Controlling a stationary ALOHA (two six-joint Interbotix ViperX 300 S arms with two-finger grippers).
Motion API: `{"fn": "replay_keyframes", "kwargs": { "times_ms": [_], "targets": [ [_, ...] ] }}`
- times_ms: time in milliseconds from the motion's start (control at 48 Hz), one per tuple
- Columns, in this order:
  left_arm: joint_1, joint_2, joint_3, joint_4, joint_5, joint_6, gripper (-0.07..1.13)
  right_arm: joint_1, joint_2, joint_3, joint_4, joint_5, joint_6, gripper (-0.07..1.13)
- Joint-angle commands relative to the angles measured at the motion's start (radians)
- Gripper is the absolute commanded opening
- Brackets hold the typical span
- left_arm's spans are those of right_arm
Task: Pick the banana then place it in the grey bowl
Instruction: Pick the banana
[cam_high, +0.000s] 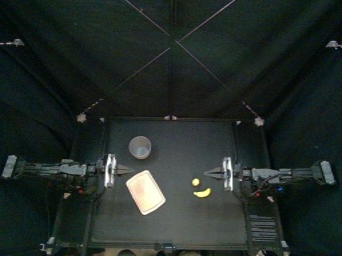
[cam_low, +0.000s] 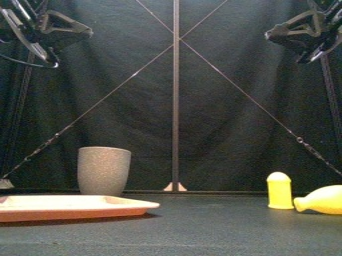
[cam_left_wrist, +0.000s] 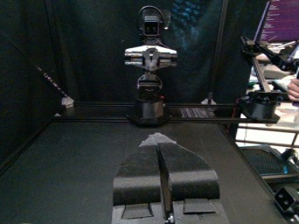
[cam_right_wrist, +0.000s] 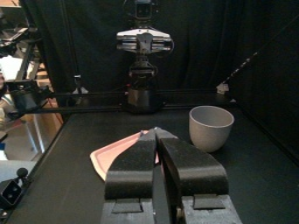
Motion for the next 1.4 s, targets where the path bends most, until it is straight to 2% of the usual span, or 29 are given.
{"fn": "replay_keyframes", "kwargs": {
  "times_ms": [21,167,292,396,542,688,750,917,1125,1271,1333,1396],
  "targets": [
    [0.0,0.015,-0.025,0.002,-0.005,0.005,0.0,0.012,0.037,-0.006,0.015,0.009,0.017,0.0],
    [0.002,0.02,-0.025,0.002,-0.005,0.005,0.0,0.015,0.13,-0.021,0.08,0.13,0.06,0.01],
    [0.002,0.02,-0.026,0.003,-0.006,0.005,0.0,0.021,0.245,-0.044,0.126,0.313,0.098,0.04],
    [0.003,0.02,-0.026,0.003,-0.008,0.005,0.0,0.049,0.33,-0.066,0.129,0.451,0.114,0.14],
    [0.014,0.021,-0.028,0.003,-0.008,0.005,0.0,0.101,0.43,-0.104,0.149,0.603,0.115,0.55],
    [0.012,0.023,-0.023,0.003,-0.009,0.005,0.0,0.103,0.492,-0.129,0.149,0.661,0.115,1.01],
    [0.014,0.025,-0.02,0.003,-0.011,0.005,0.0,0.103,0.522,-0.13,0.137,0.66,0.114,1.1],
    [0.017,0.031,-0.02,0.005,-0.011,0.005,0.0,0.118,0.615,-0.156,0.083,0.663,0.112,1.03],
    [0.038,0.031,-0.017,0.003,-0.011,0.005,0.0,0.117,0.712,-0.181,0.084,0.66,0.11,1.02],
    [0.041,0.031,-0.015,0.003,-0.011,0.005,0.0,0.144,0.756,-0.183,0.089,0.661,0.112,1.01],
    [0.041,0.031,-0.015,0.005,-0.011,0.005,0.0,0.16,0.769,-0.181,0.095,0.66,0.114,0.97],
    [0.043,0.031,-0.015,0.003,-0.011,0.005,0.0,0.172,0.775,-0.181,0.112,0.661,0.114,0.88]
  ]
}}
